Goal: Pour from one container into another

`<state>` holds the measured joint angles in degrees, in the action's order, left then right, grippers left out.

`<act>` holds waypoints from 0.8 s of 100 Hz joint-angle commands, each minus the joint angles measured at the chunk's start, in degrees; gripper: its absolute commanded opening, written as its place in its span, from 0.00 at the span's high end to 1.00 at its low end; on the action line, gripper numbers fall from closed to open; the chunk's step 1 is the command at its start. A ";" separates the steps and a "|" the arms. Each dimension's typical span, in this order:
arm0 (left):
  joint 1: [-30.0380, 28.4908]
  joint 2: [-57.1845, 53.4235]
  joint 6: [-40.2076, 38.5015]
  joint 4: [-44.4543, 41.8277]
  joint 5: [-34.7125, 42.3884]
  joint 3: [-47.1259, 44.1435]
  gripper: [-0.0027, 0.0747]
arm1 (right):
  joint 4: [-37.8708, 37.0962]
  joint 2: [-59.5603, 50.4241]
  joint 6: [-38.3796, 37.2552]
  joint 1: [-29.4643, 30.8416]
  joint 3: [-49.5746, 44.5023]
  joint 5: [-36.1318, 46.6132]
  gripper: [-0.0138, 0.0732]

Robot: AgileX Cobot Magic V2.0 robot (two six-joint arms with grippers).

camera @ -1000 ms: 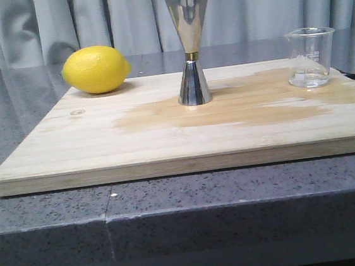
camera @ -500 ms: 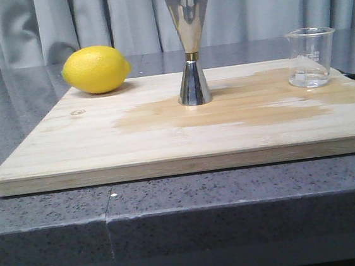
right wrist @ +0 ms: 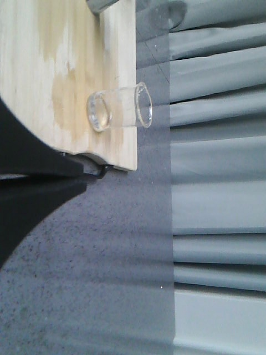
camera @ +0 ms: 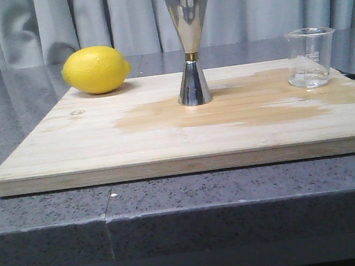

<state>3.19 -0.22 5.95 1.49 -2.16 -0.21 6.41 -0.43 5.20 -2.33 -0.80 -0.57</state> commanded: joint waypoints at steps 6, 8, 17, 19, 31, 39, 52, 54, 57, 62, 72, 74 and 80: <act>-0.09 -1.44 -0.45 -0.02 4.35 -2.03 0.99 | 0.12 -1.24 0.05 0.22 -1.52 4.64 0.93; -0.09 -1.44 -0.45 -0.02 4.35 -2.03 0.99 | 0.12 -1.24 0.05 0.22 -1.52 4.75 0.93; -0.09 -1.44 -0.45 -0.02 4.35 -2.03 0.99 | 0.12 -1.24 0.05 0.22 -1.52 4.75 0.93; -0.09 -1.44 -0.45 -0.02 4.35 -2.03 0.99 | 0.12 -1.24 0.05 0.22 -1.52 4.75 0.93; -0.09 -1.44 -0.45 -0.02 4.35 -2.03 0.99 | 0.12 -1.24 0.05 0.22 -1.52 4.75 0.93; -0.09 -1.44 -0.45 -0.02 4.35 -2.03 0.99 | -1.57 -1.24 -3.39 0.22 -1.52 5.41 0.93; -0.09 -1.44 -0.45 -0.02 4.35 -2.03 0.99 | -10.56 -1.24 -12.56 0.22 -1.52 6.84 0.93; -0.09 -1.44 -0.45 -0.02 4.35 -2.03 0.99 | -10.56 -1.24 -12.56 0.22 -1.52 7.09 0.93; -0.09 -1.44 -0.45 -0.02 4.35 -2.03 0.99 | -10.56 -1.24 -12.56 0.22 -1.52 7.69 0.93; -0.09 -1.44 -0.45 -0.02 4.35 -2.03 0.99 | -10.56 -1.24 -12.56 0.22 -1.52 8.26 0.93; -0.09 -1.44 -0.45 -0.02 4.35 -2.03 0.99 | -10.56 -1.24 -12.56 0.22 -1.52 8.27 0.93; -0.09 -1.44 -0.45 -0.02 4.35 -2.03 0.99 | -10.56 -1.24 -12.56 0.22 -1.52 8.27 0.93; -0.09 -1.44 -0.45 -0.02 4.35 -2.03 0.99 | -10.56 -1.24 -12.56 0.22 -1.52 8.27 0.93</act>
<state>3.19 -0.22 5.95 1.49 -2.16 -0.21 -3.31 -0.55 -7.05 -2.33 -0.80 2.64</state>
